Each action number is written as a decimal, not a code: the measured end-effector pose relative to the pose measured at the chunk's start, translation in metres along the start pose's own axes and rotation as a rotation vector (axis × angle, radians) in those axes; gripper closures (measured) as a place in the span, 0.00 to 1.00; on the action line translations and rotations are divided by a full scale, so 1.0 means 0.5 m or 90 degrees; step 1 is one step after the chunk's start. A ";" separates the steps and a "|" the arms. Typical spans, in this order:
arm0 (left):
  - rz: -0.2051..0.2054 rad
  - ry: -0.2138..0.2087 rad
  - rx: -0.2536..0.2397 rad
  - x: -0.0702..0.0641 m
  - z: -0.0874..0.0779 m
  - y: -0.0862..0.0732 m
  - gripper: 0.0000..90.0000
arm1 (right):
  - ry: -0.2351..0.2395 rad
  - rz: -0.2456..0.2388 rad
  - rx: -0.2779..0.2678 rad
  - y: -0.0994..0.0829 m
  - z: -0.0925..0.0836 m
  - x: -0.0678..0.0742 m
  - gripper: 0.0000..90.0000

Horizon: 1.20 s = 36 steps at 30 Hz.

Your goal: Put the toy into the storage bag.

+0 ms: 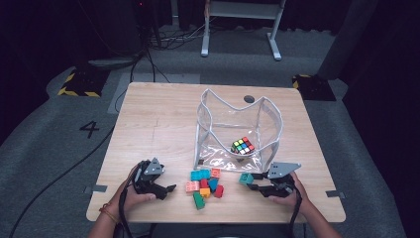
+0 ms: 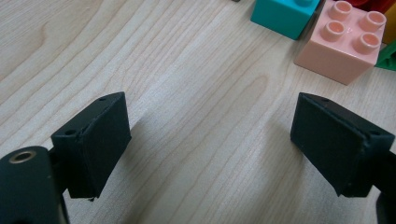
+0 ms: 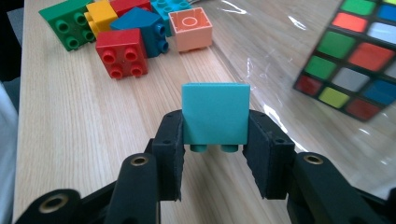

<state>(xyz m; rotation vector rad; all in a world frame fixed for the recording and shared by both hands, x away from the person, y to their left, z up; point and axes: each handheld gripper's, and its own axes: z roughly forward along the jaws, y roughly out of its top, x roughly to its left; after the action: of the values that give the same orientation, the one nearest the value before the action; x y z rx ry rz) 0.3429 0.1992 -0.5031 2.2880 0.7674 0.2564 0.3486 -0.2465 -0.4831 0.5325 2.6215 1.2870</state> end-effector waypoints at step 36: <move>0.000 0.001 0.001 0.000 0.000 0.000 0.13 | -0.149 0.077 -0.058 -0.033 -0.191 -0.115 0.66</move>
<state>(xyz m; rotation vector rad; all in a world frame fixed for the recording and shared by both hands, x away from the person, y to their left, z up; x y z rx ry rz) 0.3430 0.1992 -0.5031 2.2891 0.7675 0.2576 0.3685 -0.3479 -0.4380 0.7861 2.3598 1.2849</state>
